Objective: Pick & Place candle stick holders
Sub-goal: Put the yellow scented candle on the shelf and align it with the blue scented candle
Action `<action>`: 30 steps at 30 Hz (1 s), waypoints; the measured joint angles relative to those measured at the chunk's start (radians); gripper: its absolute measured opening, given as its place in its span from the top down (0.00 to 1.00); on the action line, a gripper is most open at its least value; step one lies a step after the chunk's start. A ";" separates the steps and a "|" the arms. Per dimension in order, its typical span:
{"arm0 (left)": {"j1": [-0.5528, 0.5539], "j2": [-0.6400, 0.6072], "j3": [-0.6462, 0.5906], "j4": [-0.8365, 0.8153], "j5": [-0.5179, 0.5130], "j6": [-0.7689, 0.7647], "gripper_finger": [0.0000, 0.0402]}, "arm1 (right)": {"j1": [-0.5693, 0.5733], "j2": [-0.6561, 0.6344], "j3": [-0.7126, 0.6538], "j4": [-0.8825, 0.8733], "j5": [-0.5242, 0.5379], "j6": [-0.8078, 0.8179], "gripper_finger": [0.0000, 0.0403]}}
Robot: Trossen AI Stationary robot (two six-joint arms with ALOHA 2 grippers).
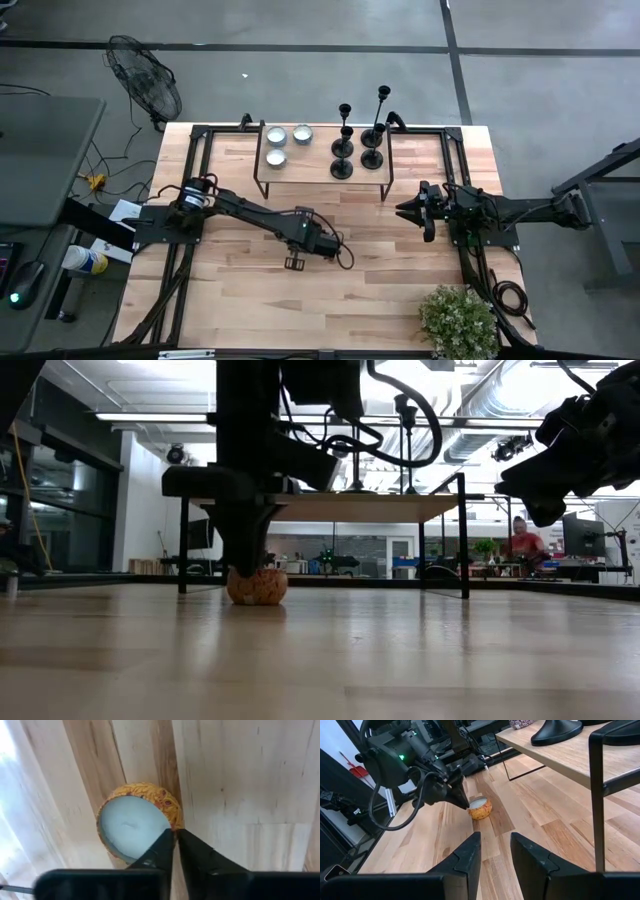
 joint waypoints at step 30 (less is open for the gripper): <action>-0.006 -0.001 0.145 -0.187 0.084 0.077 1.00 | 0.000 0.000 0.000 0.000 0.000 0.000 0.76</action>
